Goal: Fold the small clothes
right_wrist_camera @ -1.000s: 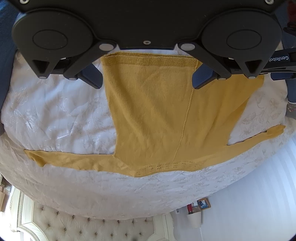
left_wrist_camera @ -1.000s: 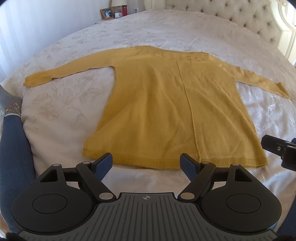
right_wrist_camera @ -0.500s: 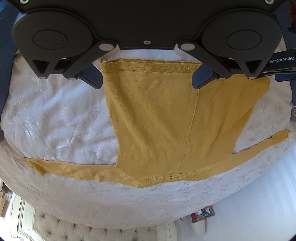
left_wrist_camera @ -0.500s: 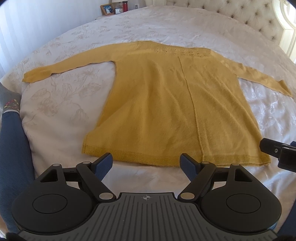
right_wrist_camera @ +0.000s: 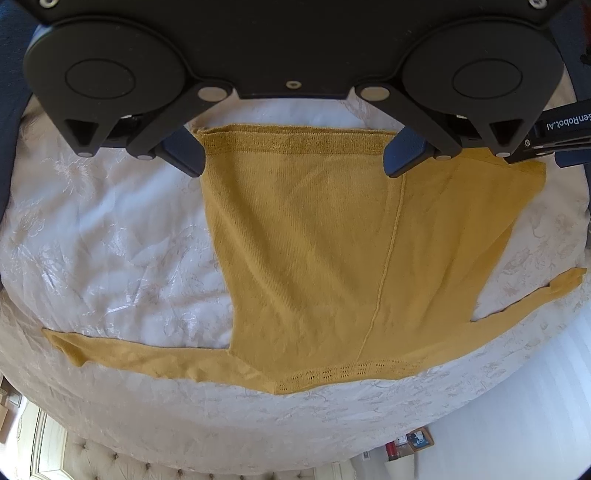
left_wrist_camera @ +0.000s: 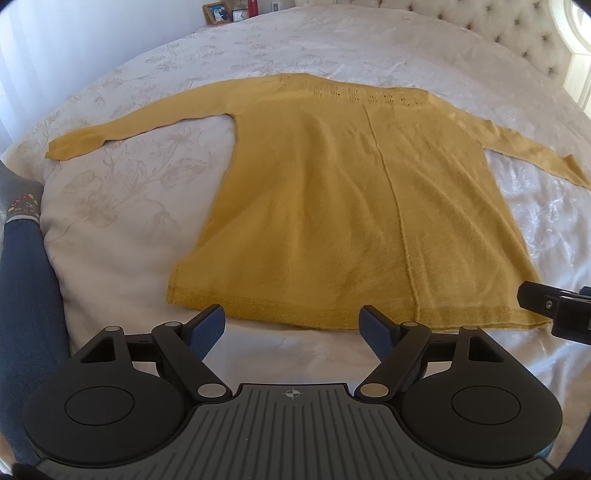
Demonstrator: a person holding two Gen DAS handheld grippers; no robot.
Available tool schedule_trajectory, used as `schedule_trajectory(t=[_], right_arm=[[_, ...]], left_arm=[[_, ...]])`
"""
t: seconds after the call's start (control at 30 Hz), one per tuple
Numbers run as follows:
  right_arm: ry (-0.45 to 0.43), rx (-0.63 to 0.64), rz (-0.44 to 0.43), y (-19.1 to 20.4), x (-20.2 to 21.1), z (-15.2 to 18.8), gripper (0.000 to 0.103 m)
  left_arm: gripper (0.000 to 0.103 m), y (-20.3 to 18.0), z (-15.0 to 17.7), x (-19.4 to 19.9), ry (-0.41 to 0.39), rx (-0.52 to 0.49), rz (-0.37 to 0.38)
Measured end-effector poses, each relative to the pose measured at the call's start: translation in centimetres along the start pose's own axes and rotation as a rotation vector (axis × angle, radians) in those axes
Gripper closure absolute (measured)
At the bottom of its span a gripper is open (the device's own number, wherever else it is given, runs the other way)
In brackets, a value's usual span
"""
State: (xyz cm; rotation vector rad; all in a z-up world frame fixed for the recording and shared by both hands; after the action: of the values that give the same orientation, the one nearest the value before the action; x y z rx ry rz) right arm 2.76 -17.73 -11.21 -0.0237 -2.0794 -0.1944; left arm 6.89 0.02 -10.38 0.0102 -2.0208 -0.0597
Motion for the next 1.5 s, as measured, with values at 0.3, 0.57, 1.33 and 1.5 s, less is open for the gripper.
schedule_trajectory(t=[0.3, 0.57, 1.33, 1.5], right_arm=[[0.061, -0.017, 0.007, -0.4, -1.6, 0.1, 0.001], [0.143, -0.054, 0.025, -1.6, -4.5, 0.0, 0.001], [-0.101, -0.126, 0.155, -17.9, -10.3, -16.2, 0.003], [-0.113, -0.182, 0.22, -24.6, -12.5, -21.7, 0.011]], left_arm=[[0.024, -0.2, -0.6, -1.0, -0.004, -0.014, -0.002], [0.024, -0.5, -2.1, -3.0, 0.006, -0.03, 0.0], [0.024, -2.6, -15.2, -11.9, -0.123, -0.046, -0.034], [0.024, -3.5, -17.3, -13.2, -0.171, -0.084, -0.088]])
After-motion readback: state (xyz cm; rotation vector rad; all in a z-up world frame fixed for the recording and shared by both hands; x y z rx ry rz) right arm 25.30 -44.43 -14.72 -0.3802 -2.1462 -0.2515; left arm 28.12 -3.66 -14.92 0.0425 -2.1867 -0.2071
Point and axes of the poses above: each gripper's, at about its wrist camera, not at the fingertips, and x roughly against the way its jaws point, y to its left, z to its underside, the point moved 9 cm from there along -x, roughly the way its jaws point, and after that the axes turned 8 degrees about y, right-handed, at the moved point
